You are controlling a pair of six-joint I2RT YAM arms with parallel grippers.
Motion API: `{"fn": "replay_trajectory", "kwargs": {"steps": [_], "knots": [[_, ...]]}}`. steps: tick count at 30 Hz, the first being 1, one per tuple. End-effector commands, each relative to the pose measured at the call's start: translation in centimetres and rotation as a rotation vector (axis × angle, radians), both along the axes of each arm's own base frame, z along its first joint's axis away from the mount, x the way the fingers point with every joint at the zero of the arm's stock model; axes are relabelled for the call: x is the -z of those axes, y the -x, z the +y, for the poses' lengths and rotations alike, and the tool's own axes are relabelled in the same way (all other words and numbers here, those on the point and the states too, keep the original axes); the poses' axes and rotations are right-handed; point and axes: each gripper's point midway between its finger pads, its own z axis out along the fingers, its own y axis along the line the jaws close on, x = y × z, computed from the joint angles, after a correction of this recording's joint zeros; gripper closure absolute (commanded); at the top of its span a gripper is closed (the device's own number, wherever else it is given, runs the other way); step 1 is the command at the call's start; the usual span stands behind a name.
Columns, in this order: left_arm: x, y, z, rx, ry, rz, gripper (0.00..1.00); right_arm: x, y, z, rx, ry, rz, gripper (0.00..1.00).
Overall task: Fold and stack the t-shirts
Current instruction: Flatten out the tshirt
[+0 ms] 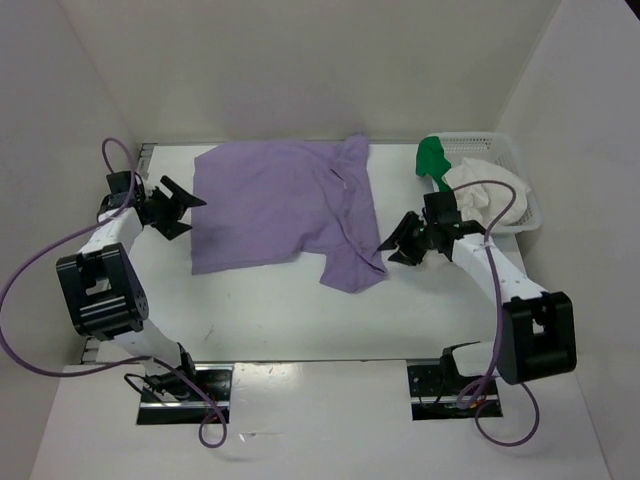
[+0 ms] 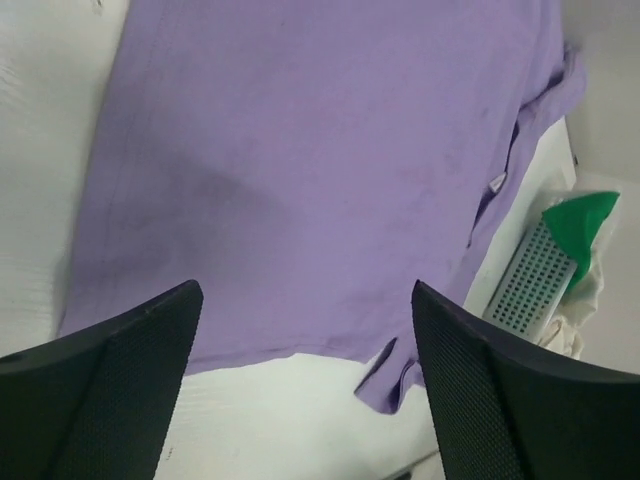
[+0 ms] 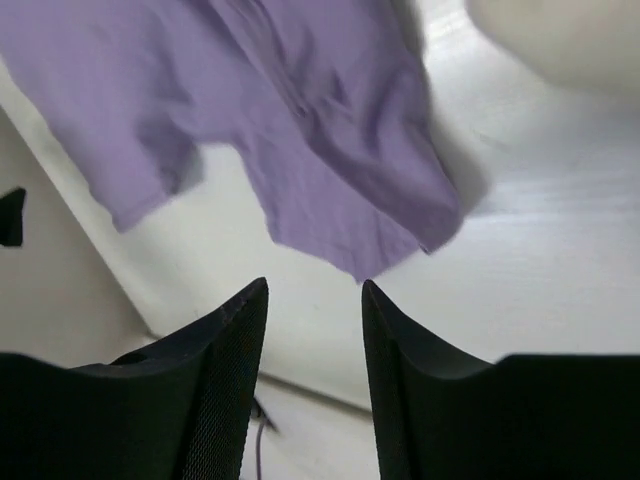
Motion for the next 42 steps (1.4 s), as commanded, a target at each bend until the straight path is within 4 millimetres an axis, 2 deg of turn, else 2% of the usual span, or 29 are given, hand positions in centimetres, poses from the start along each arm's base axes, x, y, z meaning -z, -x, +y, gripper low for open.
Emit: {"fn": "replay_trajectory", "kwargs": {"steps": [1,3,5,6,7,8,10,11,12,13,15,16,17,20,21,22,26,28,29,31,33,34,36,39,42], "knots": [[-5.7,-0.9,1.6,-0.008,-0.152,-0.174,0.07,-7.2,-3.9,-2.5,0.046,0.131,-0.293,0.51],[-5.7,-0.2,1.7,-0.01,-0.201,-0.164,0.08,-7.2,-3.5,-2.7,0.051,0.141,-0.283,0.51],[-5.7,0.9,0.9,-0.003,-0.236,-0.152,0.13,-6.1,-2.4,-2.6,0.048,0.128,-0.256,0.53],[-5.3,1.4,0.6,-0.001,-0.242,-0.143,0.16,-4.3,-1.4,-2.6,0.046,0.124,-0.205,0.57],[-5.1,2.0,0.2,0.001,-0.25,-0.141,0.26,-3.9,-0.9,-2.3,0.042,0.118,-0.202,0.68],[-3.5,3.1,-0.2,0.006,-0.236,-0.098,0.33,-2.7,0.2,-2.0,0.035,0.115,-0.169,0.77],[-2.4,4.3,0.2,-0.022,-0.263,-0.068,0.5,-1.8,0.8,-1.7,0.028,0.122,-0.152,0.98],[-1.8,4.8,0.3,-0.039,-0.265,-0.047,0.66,-1.6,0.6,-1.9,0.038,0.152,-0.158,1.0],[-0.3,5.7,0.4,-0.047,-0.269,-0.007,0.72,-1.0,1.1,-1.5,0.021,0.166,-0.15,1.0],[0.1,6.0,0.5,-0.055,-0.277,0.004,0.74,-0.7,1.0,-1.3,0.014,0.174,-0.148,1.0],[1.2,6.7,0.4,-0.081,-0.256,0.043,0.76,-1.0,0.7,0.2,-0.037,0.194,-0.163,1.0],[2.8,7.5,-0.2,-0.078,-0.226,0.081,0.74,-1.0,0.5,0.8,-0.052,0.209,-0.167,0.99],[3.8,7.8,-0.3,-0.089,-0.207,0.106,0.71,-1.6,0.0,1.3,-0.061,0.215,-0.182,0.99],[5.7,9.1,-0.5,-0.16,-0.174,0.163,0.6,-0.9,-0.4,4.0,-0.13,0.211,-0.182,0.95],[5.6,9.1,-0.2,-0.192,-0.179,0.156,0.56,-0.1,-0.6,4.6,-0.146,0.229,-0.171,0.94],[5.8,9.2,0.5,-0.214,-0.207,0.164,0.52,0.5,-0.7,4.5,-0.143,0.242,-0.158,0.92],[6.8,9.6,0.4,-0.233,-0.196,0.193,0.48,1.3,-1.3,4.5,-0.134,0.271,-0.164,0.8],[8.0,10.6,0.3,-0.267,-0.183,0.237,0.46,1.3,-1.5,4.5,-0.15,0.28,-0.171,0.78],[8.2,11.0,1.2,-0.311,-0.217,0.247,0.46,1.3,-1.5,4.5,-0.15,0.28,-0.171,0.77],[7.5,11.2,1.6,-0.349,-0.22,0.214,0.46,1.4,-1.7,4.6,-0.149,0.279,-0.174,0.77],[7.7,11.4,1.7,-0.369,-0.22,0.207,0.46,1.3,-2.0,4.8,-0.147,0.274,-0.187,0.77],[8.0,11.5,1.6,-0.378,-0.212,0.209,0.46,2.1,-1.9,4.8,-0.151,0.283,-0.164,0.77],[8.9,11.3,1.6,-0.393,-0.196,0.224,0.46,2.4,-1.9,5.1,-0.168,0.288,-0.166,0.77],[9.8,11.1,1.5,-0.424,-0.171,0.218,0.49,1.9,-2.5,5.3,-0.173,0.287,-0.182,0.79],[9.7,10.6,1.7,-0.436,-0.167,0.19,0.49,1.8,-2.6,5.8,-0.182,0.286,-0.185,0.81]]}}
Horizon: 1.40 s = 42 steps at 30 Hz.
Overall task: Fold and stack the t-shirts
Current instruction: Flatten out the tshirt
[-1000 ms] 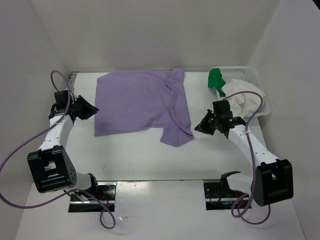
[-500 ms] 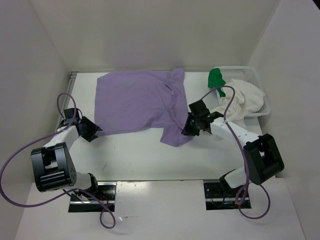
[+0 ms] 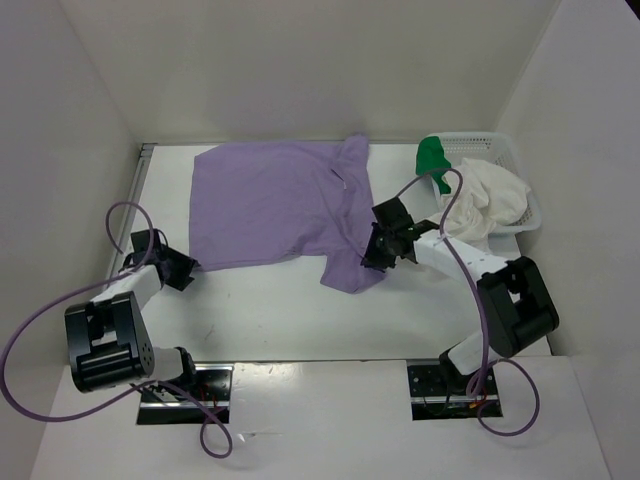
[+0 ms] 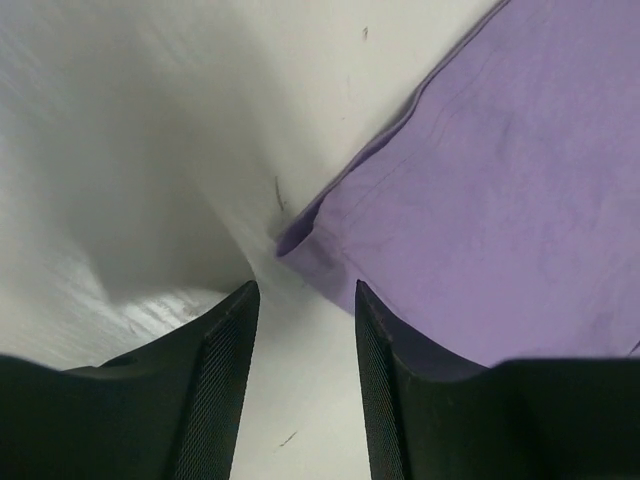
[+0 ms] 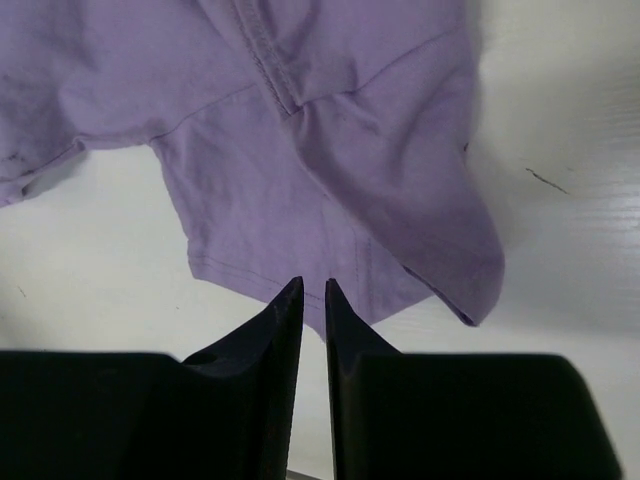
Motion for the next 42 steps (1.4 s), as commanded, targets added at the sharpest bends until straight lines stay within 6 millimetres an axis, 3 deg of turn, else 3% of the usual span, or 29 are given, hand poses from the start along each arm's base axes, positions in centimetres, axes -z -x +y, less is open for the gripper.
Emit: {"fn": "replay_trajectory", "kwargs": {"steps": [1,7,11,15,22,25,31,34,36,38,42], "knots": [[0.0,-1.1,0.7,-0.049,-0.008,-0.053,0.49,-2.4,-2.4,1.8,-0.028,-0.022,-0.106,0.82],[0.3,-1.8,0.9,-0.075,0.007,-0.068,0.61,-1.9,-2.1,3.0,-0.062,-0.02,-0.098,0.82],[-0.1,-1.9,1.1,-0.071,-0.01,-0.079,0.77,-1.1,-2.6,2.6,-0.034,0.014,-0.092,0.69],[-1.5,-2.7,1.4,-0.052,-0.038,-0.121,0.89,-1.1,-3.8,2.6,-0.026,0.042,-0.103,0.66],[-2.7,-3.2,1.6,0.003,-0.078,-0.144,0.93,0.8,-5.0,1.0,0.022,0.168,-0.09,0.63],[-2.8,-3.0,1.1,0.016,-0.062,-0.151,0.93,1.8,-4.4,1.0,0.0,0.195,-0.053,0.63],[-3.7,-3.1,1.1,0.039,-0.075,-0.169,0.96,1.1,-3.8,0.4,0.006,0.241,-0.066,0.61],[-3.9,-3.1,1.1,0.046,-0.08,-0.167,0.99,1.5,-2.3,0.4,-0.014,0.272,-0.025,0.59],[-3.9,-3.1,1.1,0.046,-0.08,-0.167,1.0,0.0,-2.5,0.9,-0.007,0.266,-0.074,0.59],[-3.9,-3.1,1.1,0.046,-0.08,-0.167,1.0,0.0,-2.5,0.9,-0.007,0.266,-0.075,0.59],[-4.0,-3.3,1.0,0.059,-0.082,-0.177,1.0,2.3,-2.2,0.9,-0.018,0.29,-0.025,0.57]]}}
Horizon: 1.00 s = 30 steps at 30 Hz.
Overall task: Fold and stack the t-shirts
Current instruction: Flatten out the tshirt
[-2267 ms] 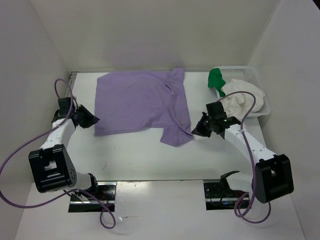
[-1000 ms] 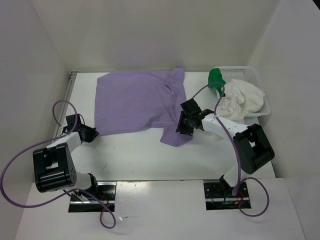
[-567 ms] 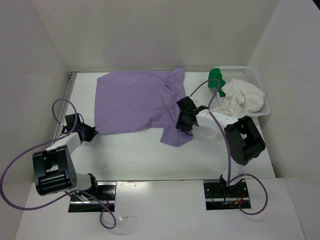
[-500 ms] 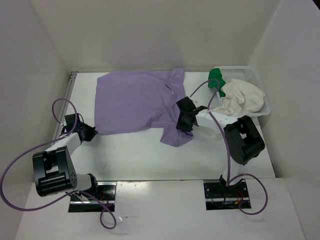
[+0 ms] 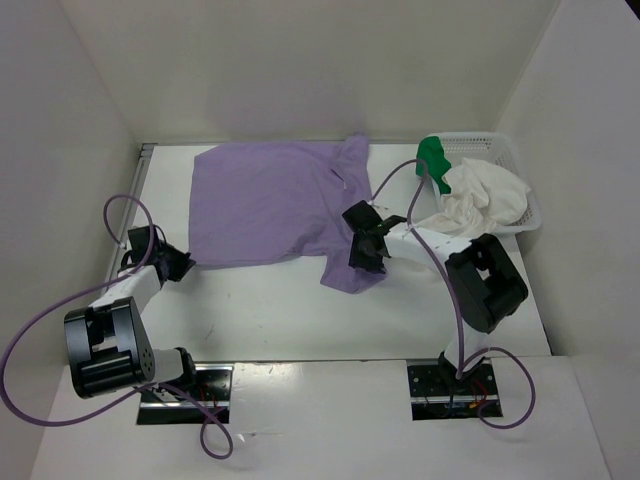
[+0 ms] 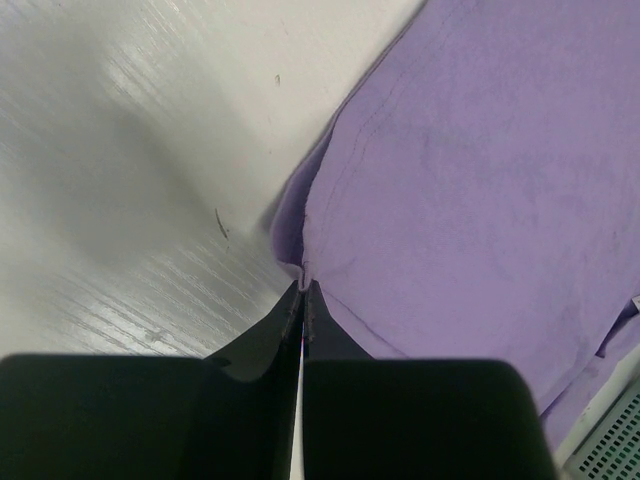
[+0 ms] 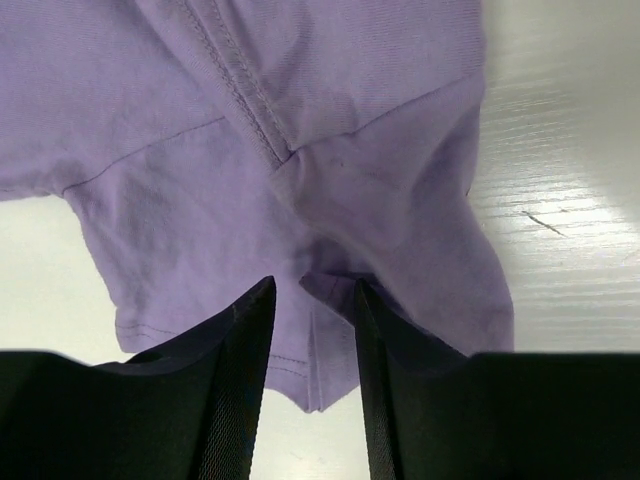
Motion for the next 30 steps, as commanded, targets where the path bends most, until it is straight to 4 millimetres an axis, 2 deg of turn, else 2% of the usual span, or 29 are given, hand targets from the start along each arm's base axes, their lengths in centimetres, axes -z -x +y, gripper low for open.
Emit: {"fn": "replay_trajectory", "kwargs": {"steps": [1,5,7,11,13,14,16,17,19,20,22,23,24,26,27,28,29,30], "knots": [[-2.3,-1.5,0.5,0.025,-0.033,-0.074,1.0,-0.2,-0.9,0.1,0.025,0.017,-0.025,0.57],[-2.5,-1.6,0.4,0.034,-0.046,-0.071,1.0,0.3,-1.3,0.1,0.039,0.021,-0.031,0.57],[-2.5,-1.7,0.1,0.043,-0.045,-0.071,1.0,0.0,-1.9,0.2,0.047,0.03,-0.049,0.64],[-2.6,-1.9,0.1,0.056,-0.045,-0.072,1.0,0.2,-2.2,0.3,0.038,0.041,-0.04,0.86],[-3.0,-2.2,0.0,0.069,-0.048,-0.084,1.0,-0.8,-2.0,0.2,0.039,0.032,-0.052,0.93],[-3.0,-2.2,0.0,0.069,-0.049,-0.084,1.0,-2.5,-2.0,0.2,0.04,0.012,-0.081,0.95],[-3.3,-2.6,0.0,0.082,-0.048,-0.084,1.0,-4.2,-1.4,-0.3,0.031,0.008,-0.093,0.97],[-3.5,-2.8,-0.3,0.093,-0.034,-0.083,1.0,-6.5,-1.2,-0.4,0.032,-0.022,-0.136,0.99],[-4.8,-3.6,-0.2,0.112,-0.04,-0.11,1.0,-8.3,0.1,-1.3,0.023,-0.025,-0.148,0.99],[-5.3,-3.5,-0.5,0.13,-0.04,-0.115,1.0,-10.8,0.6,-1.3,0.017,-0.075,-0.192,0.99],[-6.6,-3.7,-0.5,0.146,-0.047,-0.133,1.0,-12.7,1.5,-3.0,0.028,-0.098,-0.205,0.99],[-7.6,-3.7,-0.8,0.157,-0.041,-0.147,1.0,-14.4,1.8,-3.1,0.028,-0.121,-0.241,0.99],[-9.5,-4.3,-0.9,0.174,-0.05,-0.183,1.0,-18.5,1.6,-3.7,0.048,-0.171,-0.34,0.99],[-13.2,-4.8,-1.4,0.197,-0.045,-0.26,1.0,-22.2,1.7,-4.7,0.064,-0.192,-0.406,0.99],[-16.6,-5.6,-1.4,0.198,-0.059,-0.339,1.0,-26.4,1.2,-4.7,0.064,-0.222,-0.489,0.99],[-19.2,-5.5,-1.6,0.199,-0.062,-0.386,1.0,-28.7,0.9,-5.3,0.072,-0.227,-0.538,0.99],[-21.4,-5.9,-1.7,0.211,-0.069,-0.424,1.0,-33.3,0.6,-5.5,0.078,-0.258,-0.624,0.99],[-23.8,-6.2,-1.9,0.224,-0.078,-0.468,1.0,-35.5,0.3,-5.9,0.095,-0.254,-0.676,0.99]]}}
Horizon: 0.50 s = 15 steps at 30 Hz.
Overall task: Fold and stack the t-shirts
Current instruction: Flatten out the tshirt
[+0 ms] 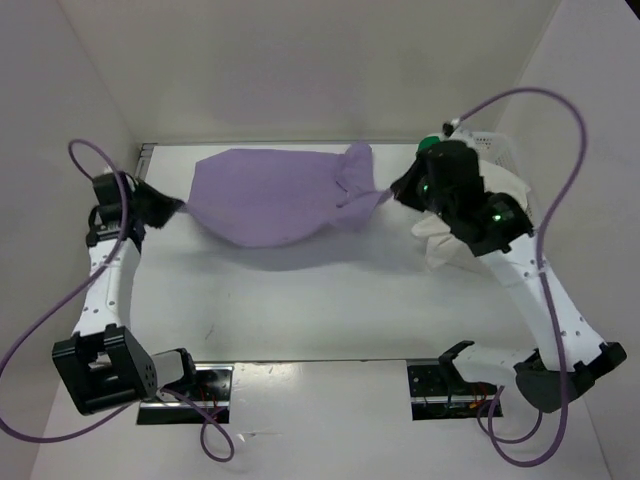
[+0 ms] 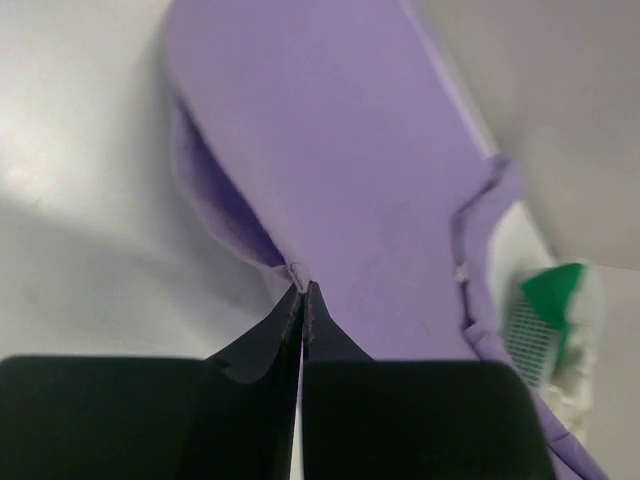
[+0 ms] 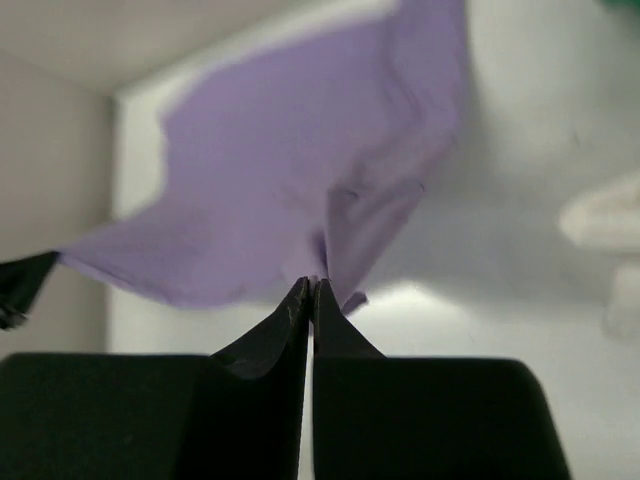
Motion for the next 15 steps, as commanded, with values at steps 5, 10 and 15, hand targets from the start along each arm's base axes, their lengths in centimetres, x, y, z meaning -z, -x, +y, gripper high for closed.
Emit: {"fn": "replay_trajectory", "kwargs": {"steps": [5,10,15], "knots": [[-25.6,0.6,0.5,0.086,-0.051,-0.536,1.0,-23.2,2.2,-4.8,0.091,-0.079,-0.494,0.99],[-33.3,2.0,0.4,0.076,-0.117,-0.676,1.0,-31.6,4.6,-6.7,0.123,-0.155,-0.71,1.0],[-36.3,0.4,1.2,0.058,-0.094,-0.725,1.0,-36.3,4.5,-7.8,0.185,-0.183,-0.874,1.0]]}}
